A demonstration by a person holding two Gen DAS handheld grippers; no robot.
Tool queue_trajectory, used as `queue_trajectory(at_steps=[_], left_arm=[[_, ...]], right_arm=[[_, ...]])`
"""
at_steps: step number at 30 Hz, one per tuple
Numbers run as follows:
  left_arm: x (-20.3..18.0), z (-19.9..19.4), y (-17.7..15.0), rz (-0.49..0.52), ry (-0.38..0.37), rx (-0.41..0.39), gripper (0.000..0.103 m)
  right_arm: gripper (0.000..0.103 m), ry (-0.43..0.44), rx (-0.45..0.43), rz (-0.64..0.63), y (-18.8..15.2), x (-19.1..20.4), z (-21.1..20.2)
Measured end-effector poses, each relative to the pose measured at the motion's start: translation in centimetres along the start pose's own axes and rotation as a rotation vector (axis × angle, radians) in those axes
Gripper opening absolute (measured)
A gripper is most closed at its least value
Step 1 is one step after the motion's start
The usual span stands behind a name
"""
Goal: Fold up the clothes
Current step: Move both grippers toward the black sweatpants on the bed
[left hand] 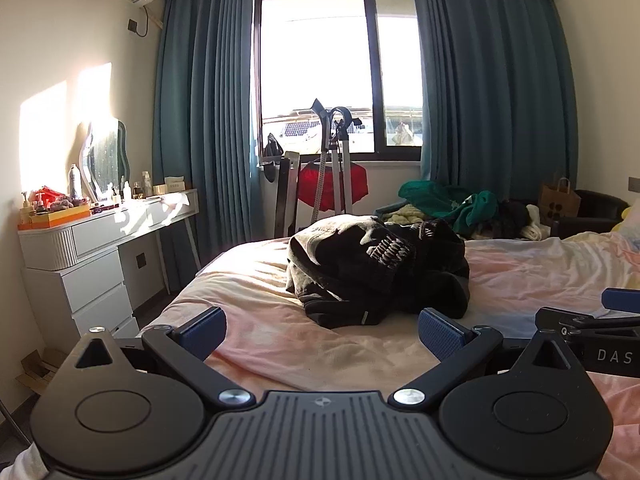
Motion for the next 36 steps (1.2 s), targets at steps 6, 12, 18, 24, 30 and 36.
queue_trajectory(at_steps=[6,12,18,24,30,36], left_arm=[[-0.5,-0.2,0.1,0.02,0.03,-0.006,0.103],[0.9,-1.6,0.0,-0.057,-0.001,-0.046,0.103],[1.5,-2.2,0.1,-0.103,0.012,-0.056,0.103],[1.2,-1.4,-0.5,-0.098,0.038,-0.035,0.103],[0.7,-1.4,-0.7,-0.108,0.028,-0.052,0.103],[0.6,-1.5,-1.3,-0.137,0.013,-0.042,0.103]], right_arm=[[0.092,-0.005,-0.001,-0.001,0.2,-0.2,0.0],[0.092,-0.011,-0.018,-0.006,0.3,-0.3,-0.6],[0.092,-0.019,-0.032,0.017,0.3,-0.6,-0.7],[0.092,-0.015,-0.049,0.034,0.5,-0.8,-1.1],[0.092,-0.01,-0.056,0.05,0.8,-1.4,-1.4],[0.092,-0.018,-0.075,0.081,1.2,-2.5,-1.7]])
Point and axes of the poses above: each gripper's, at about its wrist camera, not at the fingertips, and z roughly the way its jaws point, x to its left, y to its top, the point moved 6 cm from there along z, roughly the way its jaws point, and after that the axes turned 11 degrees about y, right-handed, at the moved point
